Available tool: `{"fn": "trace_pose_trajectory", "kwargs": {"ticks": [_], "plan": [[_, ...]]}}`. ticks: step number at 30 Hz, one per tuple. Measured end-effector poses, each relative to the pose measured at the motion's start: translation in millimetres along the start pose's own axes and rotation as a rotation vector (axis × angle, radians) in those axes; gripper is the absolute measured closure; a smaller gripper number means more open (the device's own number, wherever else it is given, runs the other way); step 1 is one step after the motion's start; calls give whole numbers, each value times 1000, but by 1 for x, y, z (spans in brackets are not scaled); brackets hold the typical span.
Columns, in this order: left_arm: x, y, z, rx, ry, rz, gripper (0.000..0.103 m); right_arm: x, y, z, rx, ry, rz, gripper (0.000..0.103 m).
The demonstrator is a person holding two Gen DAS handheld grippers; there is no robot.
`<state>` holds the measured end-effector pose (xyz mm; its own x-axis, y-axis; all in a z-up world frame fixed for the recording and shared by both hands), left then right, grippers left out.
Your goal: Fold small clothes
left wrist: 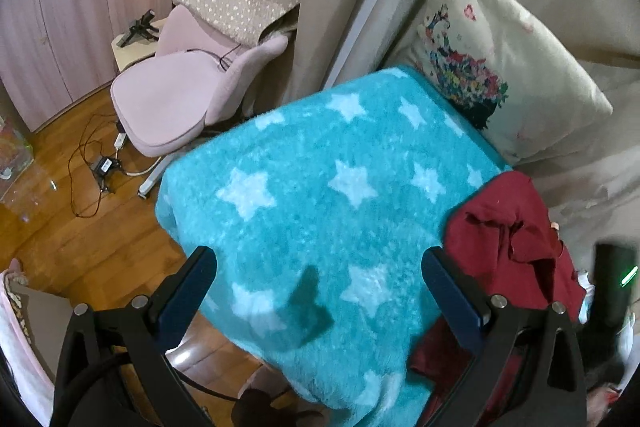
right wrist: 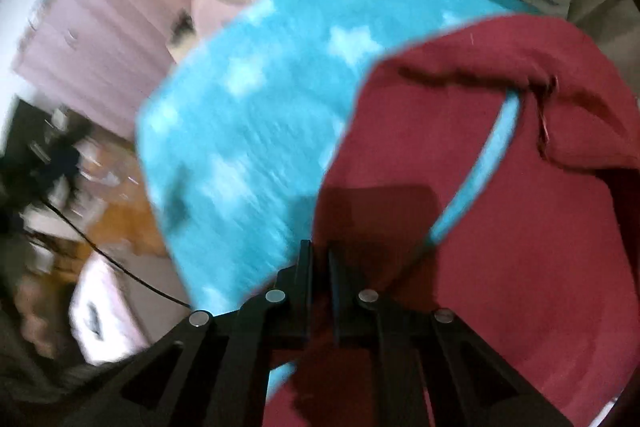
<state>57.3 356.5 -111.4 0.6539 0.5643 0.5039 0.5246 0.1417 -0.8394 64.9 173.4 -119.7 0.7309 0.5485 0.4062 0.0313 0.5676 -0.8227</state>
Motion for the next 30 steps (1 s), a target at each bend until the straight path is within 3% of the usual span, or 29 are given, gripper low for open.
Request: {"fn": "trace_pose_trajectory", "kwargs": {"ticks": [3, 5, 7, 9, 10, 12, 13, 15, 16, 17, 19, 21, 27, 30], "plan": [[2, 0, -3, -2, 12, -15, 1, 29, -48, 5, 204, 64, -128, 96], [1, 1, -6, -11, 15, 0, 1, 46, -103, -14, 381, 153, -283, 95], [-1, -1, -10, -14, 26, 1, 1, 43, -149, -47, 464, 236, -414, 95], [-2, -6, -17, -14, 35, -15, 1, 19, -199, -106, 496, 350, -557, 95], [-3, -10, -21, -16, 36, -24, 1, 3, -211, -128, 481, 395, -596, 93], [-9, -16, -30, -19, 45, -35, 1, -47, -234, -198, 325, 566, -686, 93], [-12, -18, -36, -21, 52, -33, 1, -66, -240, -222, 230, 624, -700, 80], [-22, -22, -49, -21, 70, -23, 1, -129, -251, -282, -136, 776, -665, 50], [-27, -25, -56, -23, 79, -19, 1, -150, -255, -297, -211, 811, -651, 50], [-32, -27, -62, -24, 88, -19, 1, -169, -256, -308, -229, 842, -641, 50], [-42, -34, -78, -28, 112, -22, 1, -204, -259, -321, -160, 892, -653, 50], [-53, -42, -95, -40, 141, -23, 1, -218, -260, -321, -143, 862, -644, 50], [-91, -74, -135, -67, 224, -49, 1, -192, -222, -282, -60, 641, -541, 46], [-106, -87, -135, -65, 222, -57, 1, -176, -200, -267, -98, 549, -485, 45]]}}
Point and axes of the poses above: each gripper's, at about its wrist camera, not at the fingertips, and y roughly the way its jaws point, z to its left, x to its top, the point moved 4 cm from there along y, roughly the way its jaws point, and after that the axes turned 5 degrees about x, right-handed, at the moved point
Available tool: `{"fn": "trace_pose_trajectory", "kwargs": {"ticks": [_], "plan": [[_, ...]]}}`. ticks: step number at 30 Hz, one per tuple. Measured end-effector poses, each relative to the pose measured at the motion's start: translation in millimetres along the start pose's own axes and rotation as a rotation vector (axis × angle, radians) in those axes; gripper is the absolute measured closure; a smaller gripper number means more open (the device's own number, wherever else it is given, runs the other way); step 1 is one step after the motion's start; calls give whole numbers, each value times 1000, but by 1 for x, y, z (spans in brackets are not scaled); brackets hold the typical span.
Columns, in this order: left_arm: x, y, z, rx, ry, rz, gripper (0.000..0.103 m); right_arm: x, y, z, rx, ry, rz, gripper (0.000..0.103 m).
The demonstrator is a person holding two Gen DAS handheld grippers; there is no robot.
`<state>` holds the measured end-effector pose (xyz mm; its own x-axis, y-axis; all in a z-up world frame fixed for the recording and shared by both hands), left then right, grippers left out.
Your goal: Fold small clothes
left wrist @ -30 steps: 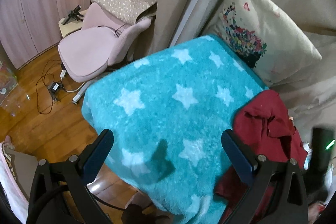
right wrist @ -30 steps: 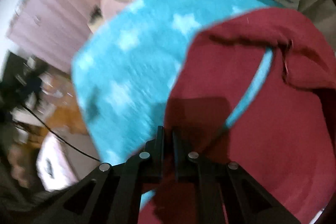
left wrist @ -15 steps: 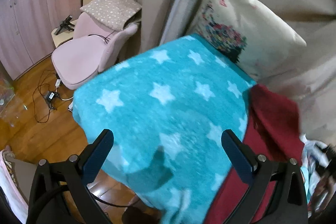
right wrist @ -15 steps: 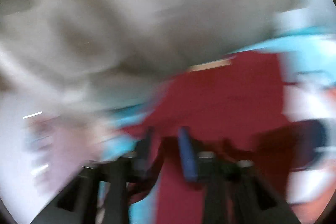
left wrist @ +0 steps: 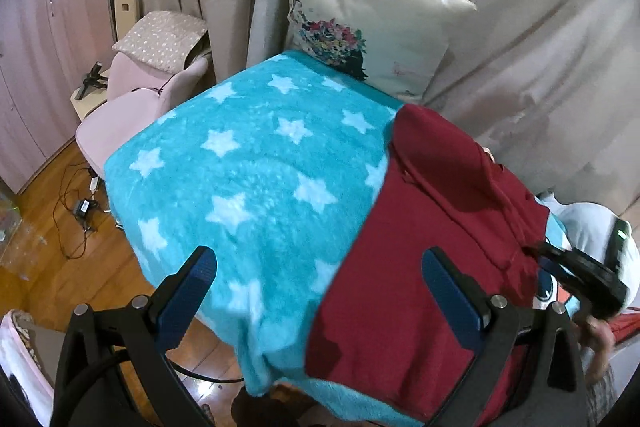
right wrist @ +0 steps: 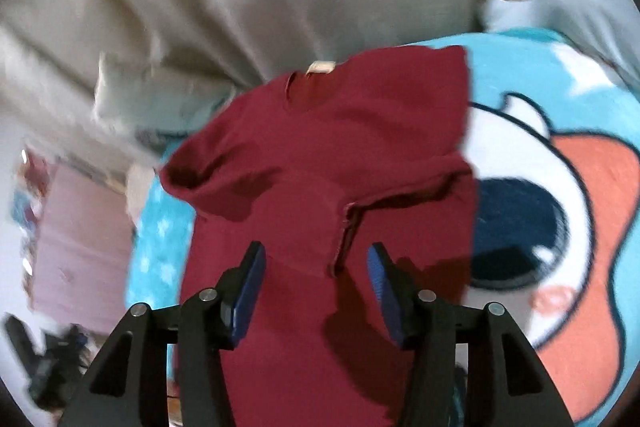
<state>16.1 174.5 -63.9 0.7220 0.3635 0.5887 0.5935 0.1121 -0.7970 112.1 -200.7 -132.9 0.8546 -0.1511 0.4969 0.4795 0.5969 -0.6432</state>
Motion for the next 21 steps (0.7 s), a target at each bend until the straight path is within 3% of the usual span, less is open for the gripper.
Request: {"fn": "trace_pose_trajectory", "kwargs": {"ticks": [6, 8, 9, 11, 16, 19, 21], "plan": [[-18, -28, 12, 41, -61, -36, 1, 0, 67, 3, -79, -58, 101, 46], [-22, -38, 20, 60, -86, -57, 1, -1, 71, -1, -107, -46, 103, 75], [-22, -42, 24, 72, -102, -67, 1, -1, 67, 1, -66, -29, 118, 96], [-22, -47, 30, 87, -130, -77, 1, 3, 49, 13, 25, -13, 105, 96], [-20, -48, 32, 88, -144, -82, 1, 44, -15, 44, 75, -120, -42, 96], [-16, -45, 20, 70, -106, -85, 1, 68, -32, 23, -33, -119, -105, 96], [-14, -40, 16, 58, -85, -78, 1, 74, -20, -9, -167, -103, -68, 96]]}}
Point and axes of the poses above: each gripper's, at about its wrist camera, not at the fingertips, and y roughly the way its jaws point, z to its left, x to its top, the point moved 4 cm from there along y, roughly the way its jaws point, and after that the axes turned 5 degrees about x, right-handed, at the moved point
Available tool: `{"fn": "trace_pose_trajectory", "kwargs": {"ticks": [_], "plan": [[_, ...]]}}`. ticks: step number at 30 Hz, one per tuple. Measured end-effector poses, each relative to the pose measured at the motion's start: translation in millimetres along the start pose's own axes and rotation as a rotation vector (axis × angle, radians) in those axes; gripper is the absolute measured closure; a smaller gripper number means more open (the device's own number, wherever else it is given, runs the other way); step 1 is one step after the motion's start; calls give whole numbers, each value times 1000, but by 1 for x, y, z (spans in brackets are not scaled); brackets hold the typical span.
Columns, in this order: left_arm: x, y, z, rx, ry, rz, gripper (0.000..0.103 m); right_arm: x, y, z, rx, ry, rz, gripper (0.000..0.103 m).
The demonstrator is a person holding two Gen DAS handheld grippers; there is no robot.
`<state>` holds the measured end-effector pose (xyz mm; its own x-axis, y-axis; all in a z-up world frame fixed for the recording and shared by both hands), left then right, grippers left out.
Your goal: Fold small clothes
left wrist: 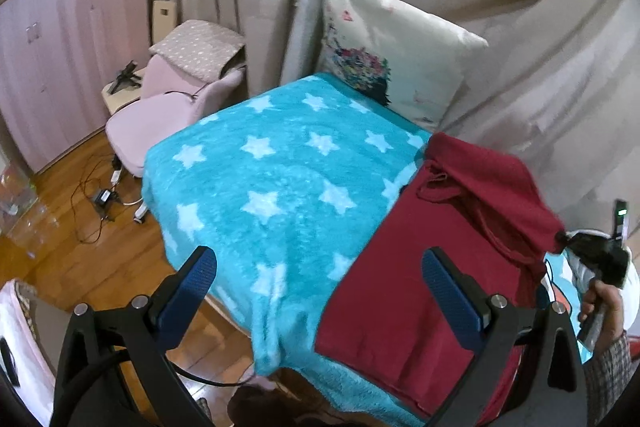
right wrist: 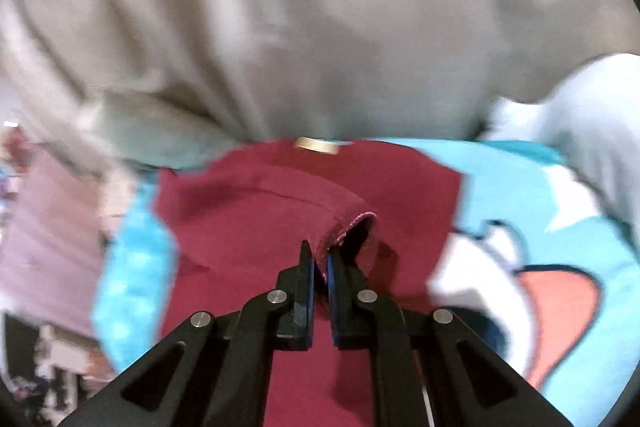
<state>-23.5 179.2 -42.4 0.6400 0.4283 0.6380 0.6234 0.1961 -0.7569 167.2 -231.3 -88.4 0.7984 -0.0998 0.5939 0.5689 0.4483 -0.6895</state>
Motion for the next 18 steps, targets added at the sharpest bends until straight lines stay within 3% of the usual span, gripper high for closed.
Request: {"fn": "trace_pose_trajectory", "kwargs": {"ticks": [3, 5, 7, 12, 15, 18], "plan": [[3, 10, -2, -8, 12, 18, 1, -15, 19, -39, -126, 34, 106, 92], [6, 21, -2, -11, 10, 40, 1, -22, 14, -49, -142, 66, 103, 92], [8, 34, -3, -19, 10, 68, 1, -21, 1, -40, -141, 64, 55, 77], [15, 64, -15, -62, 66, 117, 1, 1, 1, 39, -1, -47, -2, 73], [21, 77, -17, -79, 97, 129, 1, 11, 30, 97, 101, -125, 33, 52], [28, 92, -9, -80, 108, 144, 1, 19, 64, 151, 138, -239, 60, 45]]}}
Point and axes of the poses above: each gripper's, at about its wrist camera, not at the fingertips, and y roughly the way its jaws point, z to its left, x to its top, the point moved 4 cm from there along y, roughly the way its jaws point, and after that the axes turned 5 degrees about x, right-handed, at the moved point
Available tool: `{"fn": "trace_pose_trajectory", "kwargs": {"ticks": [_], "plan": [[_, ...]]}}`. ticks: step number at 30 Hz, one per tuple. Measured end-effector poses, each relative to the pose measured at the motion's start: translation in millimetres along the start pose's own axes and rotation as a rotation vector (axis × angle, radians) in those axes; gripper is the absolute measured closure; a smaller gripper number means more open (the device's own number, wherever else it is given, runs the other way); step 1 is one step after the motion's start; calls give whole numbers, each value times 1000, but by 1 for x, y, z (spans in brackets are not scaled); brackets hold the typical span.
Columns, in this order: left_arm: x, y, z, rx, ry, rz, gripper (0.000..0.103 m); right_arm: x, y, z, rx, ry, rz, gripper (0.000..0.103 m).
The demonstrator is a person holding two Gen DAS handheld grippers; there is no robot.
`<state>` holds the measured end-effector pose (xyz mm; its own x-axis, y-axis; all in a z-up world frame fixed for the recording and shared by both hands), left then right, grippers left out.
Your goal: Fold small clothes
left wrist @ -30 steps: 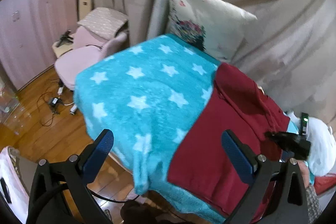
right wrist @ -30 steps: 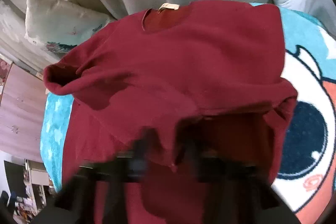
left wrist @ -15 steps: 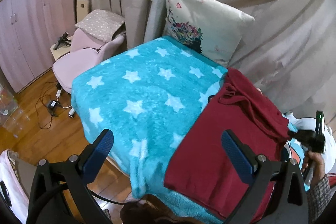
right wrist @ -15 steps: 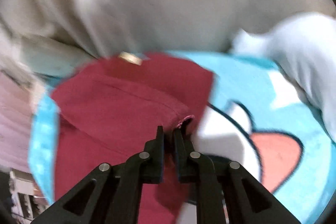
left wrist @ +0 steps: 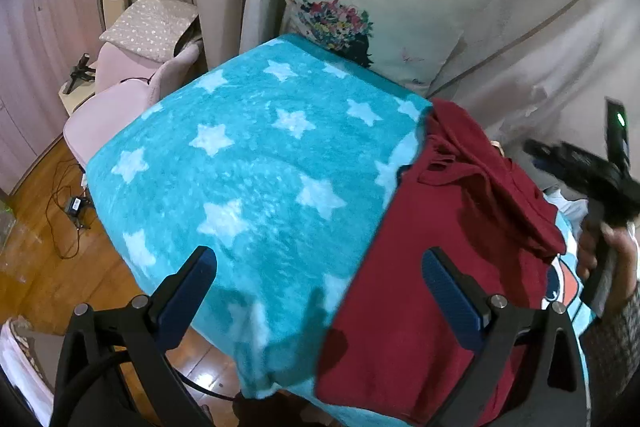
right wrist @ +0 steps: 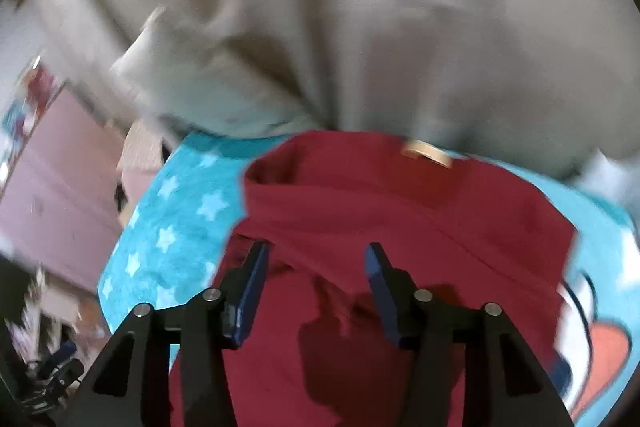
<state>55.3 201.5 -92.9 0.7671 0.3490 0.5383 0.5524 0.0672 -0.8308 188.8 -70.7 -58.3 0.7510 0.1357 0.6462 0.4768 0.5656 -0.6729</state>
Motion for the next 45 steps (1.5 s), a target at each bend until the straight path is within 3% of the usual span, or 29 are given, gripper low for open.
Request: {"fn": "trace_pose_trajectory", "kwargs": {"ticks": [5, 8, 9, 10, 12, 16, 18, 21, 24, 26, 28, 29, 33, 38, 39, 40, 45], "plan": [[9, 25, 26, 5, -17, 50, 1, 10, 80, 65, -83, -235, 94, 44], [13, 36, 38, 6, -29, 71, 1, 6, 118, 80, -254, -414, 129, 44], [15, 39, 42, 5, -32, 76, 1, 4, 134, 78, -351, -499, 171, 55], [16, 41, 44, 3, -32, 78, 1, 6, 139, 76, -373, -513, 195, 89], [18, 46, 48, -6, -29, 85, 1, 22, 127, 62, -280, -392, 201, 91], [24, 56, 45, -37, -15, 102, 1, 59, 97, 15, -145, -119, 125, 91], [28, 61, 37, -59, 3, 106, 1, 71, 94, -24, -153, 29, 102, 86], [34, 68, 21, -99, 32, 113, 1, 66, 95, -69, -288, 152, 119, 74], [38, 74, 5, -126, 69, 117, 1, 57, 73, -85, -239, 277, 69, 74], [40, 79, -2, -140, 83, 123, 1, 50, 56, -74, -160, 289, 35, 73], [41, 84, -9, -151, 92, 135, 1, 38, 46, -45, -61, 250, 36, 62], [42, 87, -13, -157, 99, 139, 1, 32, 45, -32, -44, 210, 46, 61], [56, 93, -32, -187, 138, 114, 1, 15, 65, 13, -106, -33, 110, 59], [72, 93, -49, -212, 174, 63, 1, 7, 107, 40, -210, -261, 173, 58], [74, 93, -50, -216, 181, 56, 1, 7, 116, 42, -253, -303, 194, 65], [75, 94, -51, -218, 187, 51, 1, 9, 121, 40, -284, -315, 221, 96], [88, 100, -54, -219, 208, 20, 1, 56, 90, 5, -161, -83, 118, 96]]}}
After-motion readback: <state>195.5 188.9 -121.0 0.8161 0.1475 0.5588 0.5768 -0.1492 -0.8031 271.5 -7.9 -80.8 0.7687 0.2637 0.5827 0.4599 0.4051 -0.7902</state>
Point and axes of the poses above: each gripper's, at about its wrist camera, not at the fingertips, and y roughly the way its jaws point, z to its left, x to its top, the point moved 4 cm from there along y, roughly the way its jaws point, and after that the axes turned 5 degrees about x, right-handed, at the moved point
